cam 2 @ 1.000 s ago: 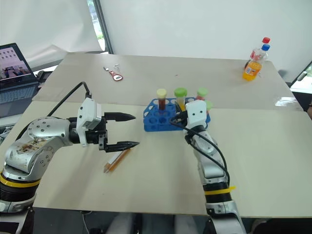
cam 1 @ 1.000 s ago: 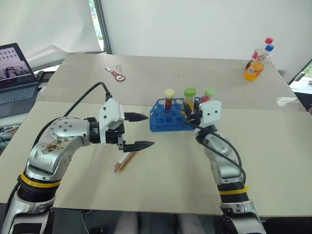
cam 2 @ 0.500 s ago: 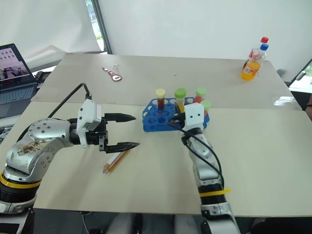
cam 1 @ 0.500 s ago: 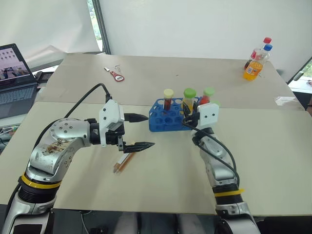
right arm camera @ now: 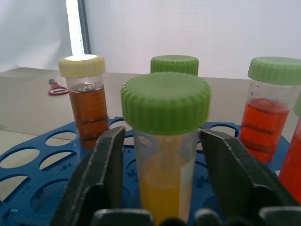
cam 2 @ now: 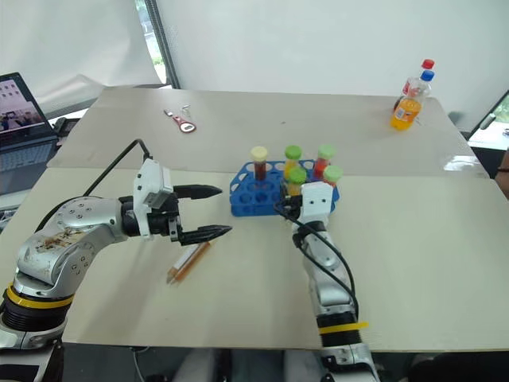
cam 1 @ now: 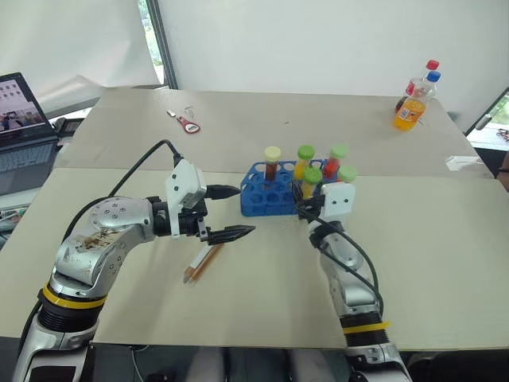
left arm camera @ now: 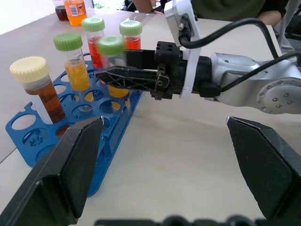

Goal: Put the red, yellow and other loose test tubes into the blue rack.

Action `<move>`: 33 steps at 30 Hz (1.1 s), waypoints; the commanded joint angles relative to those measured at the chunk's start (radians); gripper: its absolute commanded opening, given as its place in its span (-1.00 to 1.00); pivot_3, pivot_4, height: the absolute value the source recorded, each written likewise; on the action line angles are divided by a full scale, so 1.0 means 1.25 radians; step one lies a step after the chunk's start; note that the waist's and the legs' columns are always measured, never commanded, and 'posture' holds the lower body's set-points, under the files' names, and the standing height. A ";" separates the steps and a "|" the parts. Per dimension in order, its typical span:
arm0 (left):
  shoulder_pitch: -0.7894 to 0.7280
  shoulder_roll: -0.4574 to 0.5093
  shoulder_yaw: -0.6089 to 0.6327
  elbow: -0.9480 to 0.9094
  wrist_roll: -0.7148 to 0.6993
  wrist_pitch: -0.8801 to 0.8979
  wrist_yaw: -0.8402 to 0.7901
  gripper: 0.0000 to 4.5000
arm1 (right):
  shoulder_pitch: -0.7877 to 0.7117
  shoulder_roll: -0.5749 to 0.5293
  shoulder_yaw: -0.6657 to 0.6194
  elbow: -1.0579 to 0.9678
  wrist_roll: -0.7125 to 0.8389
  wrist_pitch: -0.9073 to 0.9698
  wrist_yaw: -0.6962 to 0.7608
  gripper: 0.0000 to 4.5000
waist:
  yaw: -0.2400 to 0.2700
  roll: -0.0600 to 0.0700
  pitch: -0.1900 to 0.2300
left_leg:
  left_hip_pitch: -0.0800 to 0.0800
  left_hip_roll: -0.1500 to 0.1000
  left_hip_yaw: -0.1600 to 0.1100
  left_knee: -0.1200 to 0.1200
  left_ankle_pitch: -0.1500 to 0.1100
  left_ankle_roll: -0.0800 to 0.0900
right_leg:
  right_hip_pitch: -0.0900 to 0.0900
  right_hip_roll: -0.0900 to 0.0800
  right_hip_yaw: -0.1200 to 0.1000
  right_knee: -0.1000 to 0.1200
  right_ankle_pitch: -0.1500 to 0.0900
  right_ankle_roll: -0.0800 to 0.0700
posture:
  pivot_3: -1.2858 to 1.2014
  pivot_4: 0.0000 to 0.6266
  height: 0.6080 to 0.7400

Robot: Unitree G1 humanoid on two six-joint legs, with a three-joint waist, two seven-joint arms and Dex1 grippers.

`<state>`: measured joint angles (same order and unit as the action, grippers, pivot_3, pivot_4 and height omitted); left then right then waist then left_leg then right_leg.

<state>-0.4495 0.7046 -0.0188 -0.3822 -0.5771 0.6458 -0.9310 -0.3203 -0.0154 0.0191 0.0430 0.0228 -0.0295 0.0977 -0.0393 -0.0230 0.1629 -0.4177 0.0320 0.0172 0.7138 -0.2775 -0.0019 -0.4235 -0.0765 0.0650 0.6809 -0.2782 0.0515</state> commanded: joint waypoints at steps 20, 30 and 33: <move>-0.065 0.199 -0.089 -0.129 -0.058 0.615 0.157 1.00 | 0.073 -0.573 -0.033 -0.508 0.439 0.540 0.580 0.98 | 0.006 -0.001 0.001 | 0.002 0.000 -0.002 0.000 0.000 0.000 | 0.003 0.001 0.000 -0.004 0.000 0.000 | 0.03 -0.52 0.48; -0.271 0.050 -0.247 0.096 0.029 0.722 0.264 1.00 | 0.021 -0.652 -0.016 -0.502 0.448 0.559 0.650 0.98 | 0.029 -0.003 0.002 | 0.001 -0.002 -0.002 0.001 0.000 0.000 | 0.003 0.000 0.000 -0.005 0.000 0.000 | 0.03 -0.52 0.48; -0.306 0.034 -0.285 0.125 0.035 0.727 0.260 1.00 | 0.033 -0.667 -0.047 -0.506 0.474 0.579 0.655 0.98 | 0.029 -0.003 0.002 | 0.001 -0.002 -0.002 0.001 0.000 0.000 | 0.002 0.000 0.000 -0.005 0.000 0.000 | 0.03 -0.52 0.48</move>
<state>-0.8062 0.7472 -0.3645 -0.2281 -0.5431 1.5409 -0.6060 -0.2787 -0.8331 0.0141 -0.5608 0.5849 0.6827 0.9120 -0.0029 -0.0265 0.1650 -0.4169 0.0299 0.0147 0.7149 -0.2778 -0.0013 -0.4212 -0.0766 0.0653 0.6748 -0.2784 0.0515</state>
